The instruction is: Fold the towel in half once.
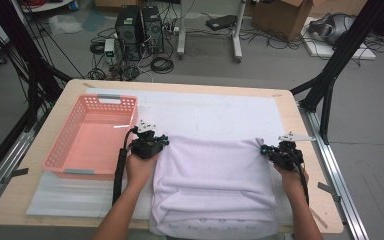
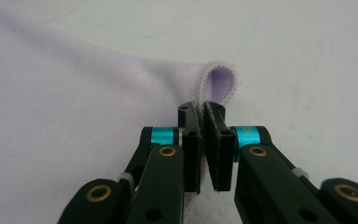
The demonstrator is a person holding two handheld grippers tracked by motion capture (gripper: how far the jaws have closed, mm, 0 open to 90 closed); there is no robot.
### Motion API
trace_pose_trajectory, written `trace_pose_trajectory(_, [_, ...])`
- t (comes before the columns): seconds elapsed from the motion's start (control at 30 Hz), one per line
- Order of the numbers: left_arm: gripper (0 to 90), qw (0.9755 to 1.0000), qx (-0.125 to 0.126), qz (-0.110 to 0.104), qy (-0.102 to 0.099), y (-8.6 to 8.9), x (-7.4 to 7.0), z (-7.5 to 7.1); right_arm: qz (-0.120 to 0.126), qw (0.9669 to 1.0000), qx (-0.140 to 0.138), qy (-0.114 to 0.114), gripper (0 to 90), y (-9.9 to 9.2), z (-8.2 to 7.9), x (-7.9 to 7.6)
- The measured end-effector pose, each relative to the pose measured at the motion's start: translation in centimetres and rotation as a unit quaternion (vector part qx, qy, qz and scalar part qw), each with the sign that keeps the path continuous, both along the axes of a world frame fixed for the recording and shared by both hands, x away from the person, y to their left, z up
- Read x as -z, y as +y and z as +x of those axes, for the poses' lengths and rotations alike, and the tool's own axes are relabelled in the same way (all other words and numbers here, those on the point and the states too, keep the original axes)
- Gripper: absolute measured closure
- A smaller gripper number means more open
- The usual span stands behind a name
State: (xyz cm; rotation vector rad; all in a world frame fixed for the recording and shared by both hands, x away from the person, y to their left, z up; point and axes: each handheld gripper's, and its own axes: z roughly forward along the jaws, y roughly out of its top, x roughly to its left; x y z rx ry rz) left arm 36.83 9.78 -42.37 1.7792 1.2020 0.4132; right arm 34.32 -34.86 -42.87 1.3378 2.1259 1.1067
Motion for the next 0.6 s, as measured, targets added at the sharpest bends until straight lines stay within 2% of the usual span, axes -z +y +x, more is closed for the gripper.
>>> trace_pose_trajectory(0.07, [84.3,0.9999,-0.009,-0.013,-0.005,0.2,-0.3,0.7,-0.001,1.0000,0.002,-0.007,85.8,-0.2,0.6,-0.3])
trace_pose_trajectory(0.17, [84.2,0.9999,-0.006,-0.001,-0.009,0.5,-0.6,1.9,0.007,0.9999,0.004,-0.010,85.7,-0.4,1.6,-0.7])
trace_pose_trajectory(0.3, [84.1,0.9998,-0.007,-0.011,-0.014,0.7,-1.0,3.1,-0.009,0.9999,0.000,-0.014,85.7,-0.1,3.3,-1.2])
trace_pose_trajectory(0.37, [84.0,0.9995,-0.010,-0.022,-0.021,0.9,-1.2,3.9,-0.009,0.9998,0.002,-0.017,85.6,-0.1,4.1,-1.3])
trace_pose_trajectory(0.43, [84.0,0.9995,-0.010,-0.018,-0.023,0.9,-1.4,4.6,-0.007,0.9998,0.005,-0.020,85.6,-0.1,4.8,-1.4])
trace_pose_trajectory(0.5, [84.0,0.9997,-0.006,-0.012,-0.018,0.8,-1.6,5.2,-0.004,0.9997,0.007,-0.025,85.6,-0.1,5.4,-1.5])
trace_pose_trajectory(0.6, [83.9,0.9995,-0.014,-0.023,-0.016,0.9,-1.8,6.2,-0.009,0.9996,0.004,-0.027,85.5,-0.1,6.2,-1.4])
